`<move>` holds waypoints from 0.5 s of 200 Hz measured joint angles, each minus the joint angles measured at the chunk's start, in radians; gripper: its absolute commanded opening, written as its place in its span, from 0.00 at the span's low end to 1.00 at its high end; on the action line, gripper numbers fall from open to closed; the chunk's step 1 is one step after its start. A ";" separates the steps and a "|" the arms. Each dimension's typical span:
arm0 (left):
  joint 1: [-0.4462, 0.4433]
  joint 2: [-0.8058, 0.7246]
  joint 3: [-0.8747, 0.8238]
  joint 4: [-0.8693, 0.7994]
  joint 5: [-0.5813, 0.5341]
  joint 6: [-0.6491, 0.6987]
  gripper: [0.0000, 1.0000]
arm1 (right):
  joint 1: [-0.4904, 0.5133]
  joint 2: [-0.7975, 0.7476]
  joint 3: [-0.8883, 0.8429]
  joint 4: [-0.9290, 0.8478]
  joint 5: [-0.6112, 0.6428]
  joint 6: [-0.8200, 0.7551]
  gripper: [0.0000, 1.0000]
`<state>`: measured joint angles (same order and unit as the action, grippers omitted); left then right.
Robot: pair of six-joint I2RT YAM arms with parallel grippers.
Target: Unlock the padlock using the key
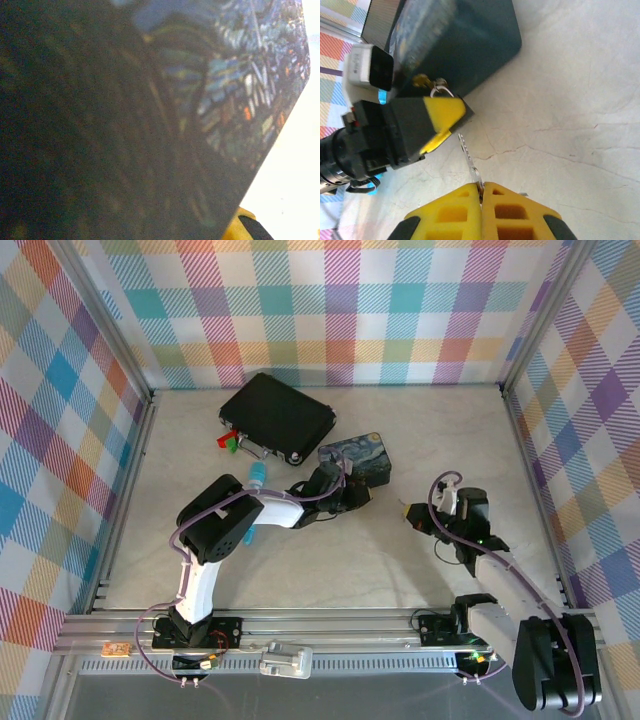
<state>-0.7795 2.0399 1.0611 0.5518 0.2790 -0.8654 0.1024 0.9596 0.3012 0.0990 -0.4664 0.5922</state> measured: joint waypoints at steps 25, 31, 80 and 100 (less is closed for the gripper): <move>0.000 0.006 -0.031 0.146 0.029 -0.127 0.00 | -0.002 0.060 -0.065 0.138 -0.065 0.077 0.00; 0.000 0.010 -0.037 0.182 0.035 -0.156 0.00 | -0.002 0.076 -0.077 0.172 -0.081 0.094 0.00; 0.000 0.037 -0.058 0.360 0.046 -0.296 0.00 | -0.003 0.180 -0.105 0.408 -0.167 0.201 0.00; 0.000 0.045 -0.062 0.397 0.046 -0.322 0.00 | -0.003 0.234 -0.104 0.503 -0.194 0.232 0.00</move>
<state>-0.7799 2.0853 0.9993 0.9493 0.3248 -1.1873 0.0990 1.1934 0.1970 0.6018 -0.6605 0.8246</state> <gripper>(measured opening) 0.149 0.048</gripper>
